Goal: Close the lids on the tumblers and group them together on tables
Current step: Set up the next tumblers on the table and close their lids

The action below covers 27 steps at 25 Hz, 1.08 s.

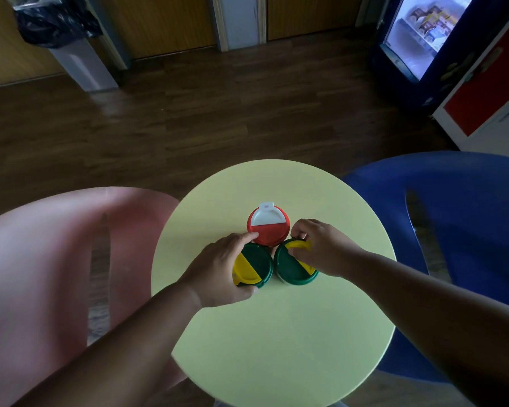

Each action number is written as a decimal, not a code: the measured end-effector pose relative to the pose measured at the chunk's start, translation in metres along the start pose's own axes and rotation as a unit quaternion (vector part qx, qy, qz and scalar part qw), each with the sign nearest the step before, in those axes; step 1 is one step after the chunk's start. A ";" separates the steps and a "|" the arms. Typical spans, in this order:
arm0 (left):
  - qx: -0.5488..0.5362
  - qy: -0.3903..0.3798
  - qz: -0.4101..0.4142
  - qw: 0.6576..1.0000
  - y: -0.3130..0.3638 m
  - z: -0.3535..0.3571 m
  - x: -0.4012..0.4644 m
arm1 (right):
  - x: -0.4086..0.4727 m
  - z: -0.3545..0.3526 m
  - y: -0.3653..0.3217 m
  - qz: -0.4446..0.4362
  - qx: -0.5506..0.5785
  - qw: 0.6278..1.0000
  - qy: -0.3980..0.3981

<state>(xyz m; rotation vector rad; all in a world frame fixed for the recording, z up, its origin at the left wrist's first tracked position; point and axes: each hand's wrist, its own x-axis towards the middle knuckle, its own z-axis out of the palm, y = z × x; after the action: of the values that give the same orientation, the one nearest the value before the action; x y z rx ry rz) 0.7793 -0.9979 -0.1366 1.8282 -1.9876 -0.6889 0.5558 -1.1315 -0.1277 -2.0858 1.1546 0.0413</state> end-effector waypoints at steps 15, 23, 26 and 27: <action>0.013 -0.011 -0.007 1.000 -0.001 -0.001 0.003 | -0.029 0.007 0.006 -0.012 -0.074 0.995 -0.069; -0.006 -0.001 -0.024 1.000 0.002 0.003 -0.002 | -0.029 0.020 0.005 -0.005 -0.081 0.997 -0.020; -0.006 0.004 -0.032 0.999 0.001 0.004 -0.004 | -0.030 0.022 0.003 -0.004 -0.068 0.998 -0.009; -0.005 0.006 -0.032 0.999 0.001 0.005 -0.004 | -0.031 0.022 0.003 -0.003 -0.065 0.998 -0.008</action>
<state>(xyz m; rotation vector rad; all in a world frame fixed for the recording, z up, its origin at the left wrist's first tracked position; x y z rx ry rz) 0.7760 -0.9937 -0.1393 1.8934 -1.9215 -0.7052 0.5421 -1.0969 -0.1344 -2.1972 1.1632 0.1339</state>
